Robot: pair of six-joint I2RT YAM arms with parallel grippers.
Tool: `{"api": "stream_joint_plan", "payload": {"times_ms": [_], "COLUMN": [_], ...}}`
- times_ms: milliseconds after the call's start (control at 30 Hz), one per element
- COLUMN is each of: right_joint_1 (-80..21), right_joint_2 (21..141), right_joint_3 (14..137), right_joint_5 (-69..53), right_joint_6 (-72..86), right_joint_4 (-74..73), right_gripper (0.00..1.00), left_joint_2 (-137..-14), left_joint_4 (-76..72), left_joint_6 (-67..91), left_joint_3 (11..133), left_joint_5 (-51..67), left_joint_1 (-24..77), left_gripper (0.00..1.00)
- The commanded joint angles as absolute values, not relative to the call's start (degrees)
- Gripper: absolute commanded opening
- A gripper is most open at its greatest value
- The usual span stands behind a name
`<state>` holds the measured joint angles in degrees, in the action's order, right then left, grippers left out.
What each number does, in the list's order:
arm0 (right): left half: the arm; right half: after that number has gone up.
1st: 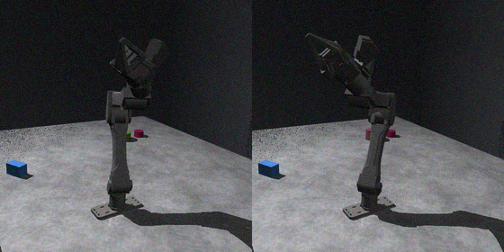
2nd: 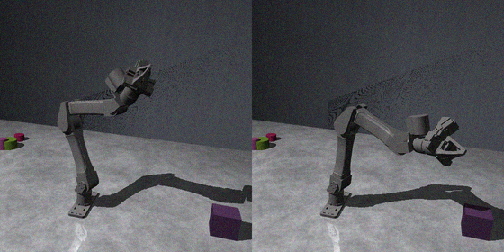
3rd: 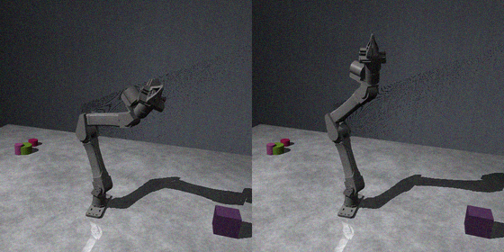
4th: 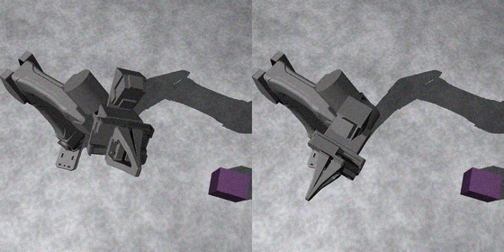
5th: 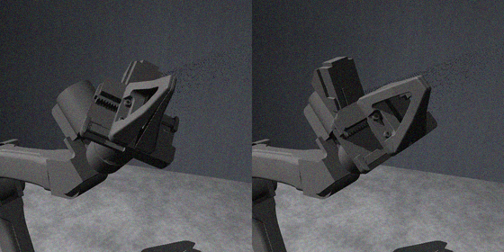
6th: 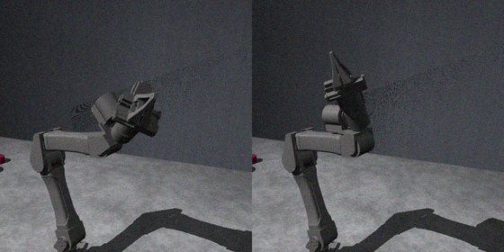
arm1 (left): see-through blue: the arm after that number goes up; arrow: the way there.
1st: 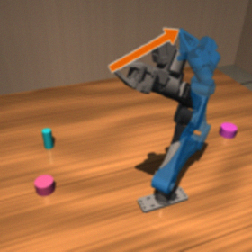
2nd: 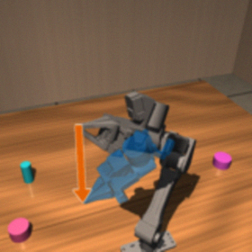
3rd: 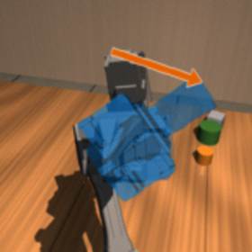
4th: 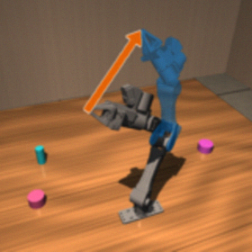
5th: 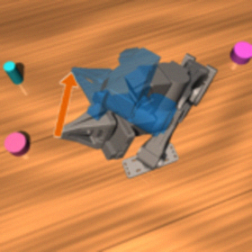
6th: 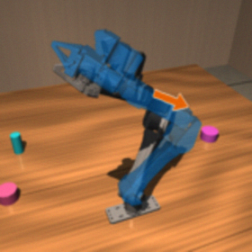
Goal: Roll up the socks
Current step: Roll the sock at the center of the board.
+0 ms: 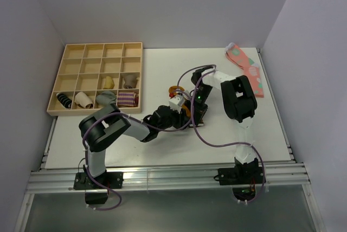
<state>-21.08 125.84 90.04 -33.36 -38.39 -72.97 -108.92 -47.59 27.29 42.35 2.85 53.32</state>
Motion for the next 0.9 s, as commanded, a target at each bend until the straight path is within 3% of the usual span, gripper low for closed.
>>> {"api": "stream_joint_plan", "payload": {"times_ms": [0, 600, 867], "right_joint_1": [-21.7, -23.6, -24.1], "right_joint_2": [126.9, 128.6, 129.4], "right_joint_3": [91.8, 94.0, 95.6], "right_joint_5": [-31.5, -30.6, -30.9], "right_joint_6": [-38.3, -38.5, -37.3], "right_joint_4": [-73.2, -75.4, -75.1], "right_gripper": [0.20, 0.21, 0.21], "left_joint_2": [-108.1, -112.3, -113.4], "left_joint_4": [-54.2, -54.5, -54.1], "left_joint_6": [28.1, 28.6, 29.6], "left_joint_3": [41.5, 43.2, 43.0], "left_joint_5": [4.6, 10.3, 11.4], "left_joint_1": [53.2, 52.1, 52.1], "left_gripper": [0.44, 0.44, 0.37]}}
